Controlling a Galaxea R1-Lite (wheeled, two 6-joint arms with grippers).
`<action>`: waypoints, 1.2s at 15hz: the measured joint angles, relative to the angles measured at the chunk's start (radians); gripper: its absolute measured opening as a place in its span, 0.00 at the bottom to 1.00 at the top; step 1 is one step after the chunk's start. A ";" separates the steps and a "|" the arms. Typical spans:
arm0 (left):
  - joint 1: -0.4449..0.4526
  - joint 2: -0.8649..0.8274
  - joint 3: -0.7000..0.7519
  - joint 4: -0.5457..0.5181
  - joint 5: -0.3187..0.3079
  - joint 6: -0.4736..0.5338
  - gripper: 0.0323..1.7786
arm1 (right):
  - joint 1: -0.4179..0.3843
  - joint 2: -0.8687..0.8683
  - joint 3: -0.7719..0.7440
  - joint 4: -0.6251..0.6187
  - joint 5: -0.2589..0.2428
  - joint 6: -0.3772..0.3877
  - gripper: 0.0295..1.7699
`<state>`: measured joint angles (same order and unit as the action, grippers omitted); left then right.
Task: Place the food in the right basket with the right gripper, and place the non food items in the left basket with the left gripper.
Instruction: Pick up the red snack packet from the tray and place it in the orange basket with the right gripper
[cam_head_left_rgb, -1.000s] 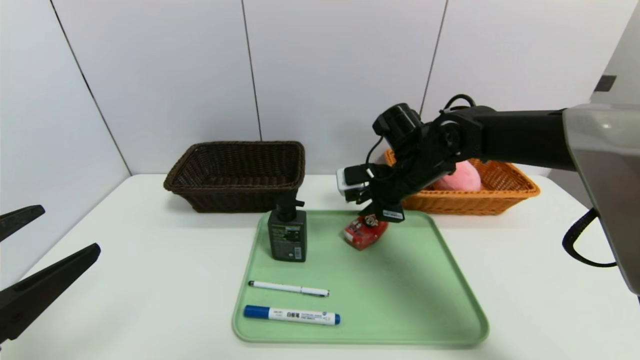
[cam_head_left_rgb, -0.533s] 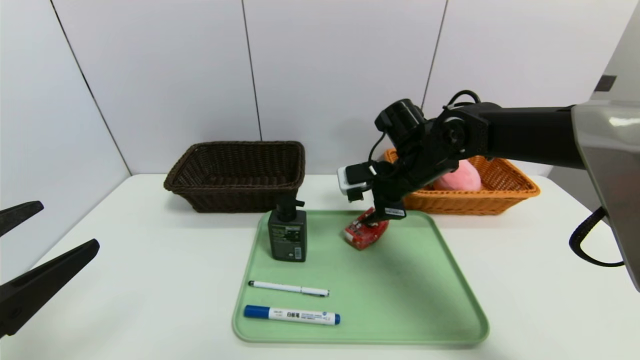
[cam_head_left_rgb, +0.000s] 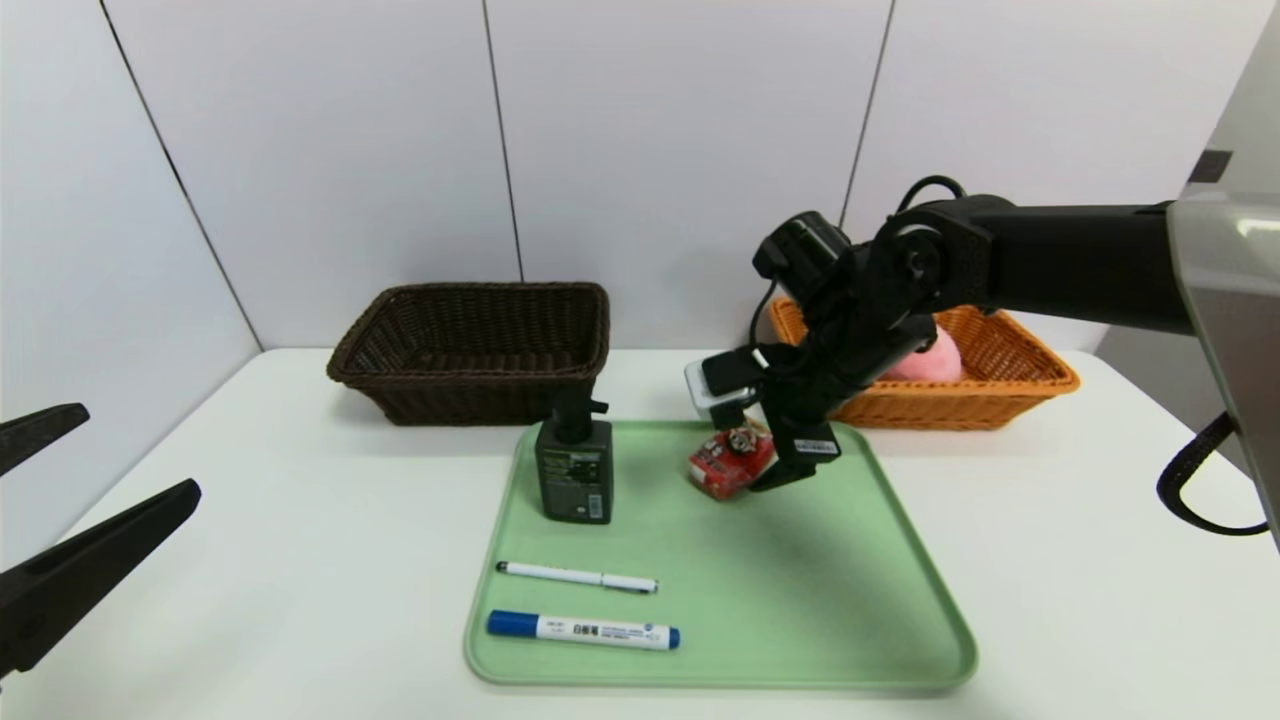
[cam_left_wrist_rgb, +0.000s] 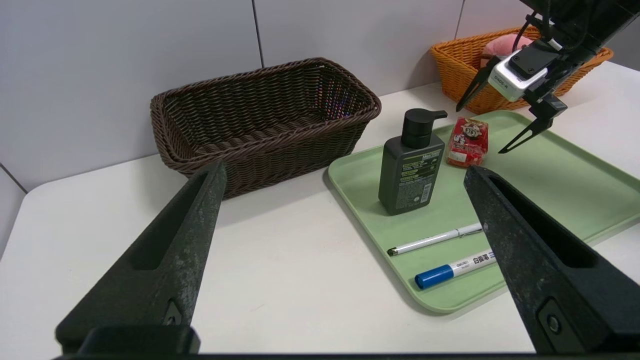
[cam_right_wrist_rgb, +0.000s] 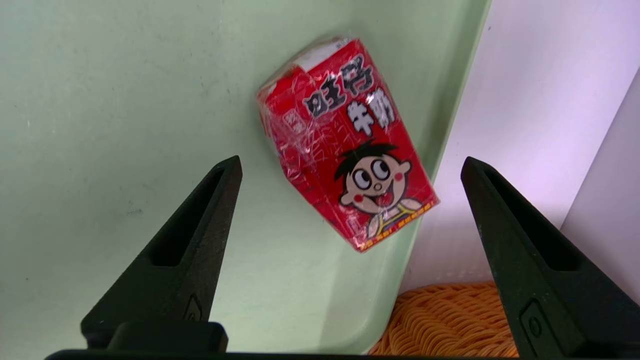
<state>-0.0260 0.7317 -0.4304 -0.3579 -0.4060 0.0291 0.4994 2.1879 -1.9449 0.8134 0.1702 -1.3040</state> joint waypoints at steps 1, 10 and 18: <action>0.000 0.000 0.003 0.000 0.000 0.000 0.95 | 0.001 0.000 0.000 0.003 -0.001 -0.004 0.87; 0.000 0.005 0.007 0.000 0.001 -0.005 0.95 | 0.000 0.039 0.000 0.004 0.000 -0.032 0.94; 0.000 0.015 0.011 -0.001 0.003 -0.005 0.95 | 0.002 0.079 -0.001 -0.001 0.007 -0.027 0.95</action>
<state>-0.0260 0.7470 -0.4189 -0.3587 -0.4030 0.0240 0.5011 2.2668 -1.9464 0.8123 0.1770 -1.3306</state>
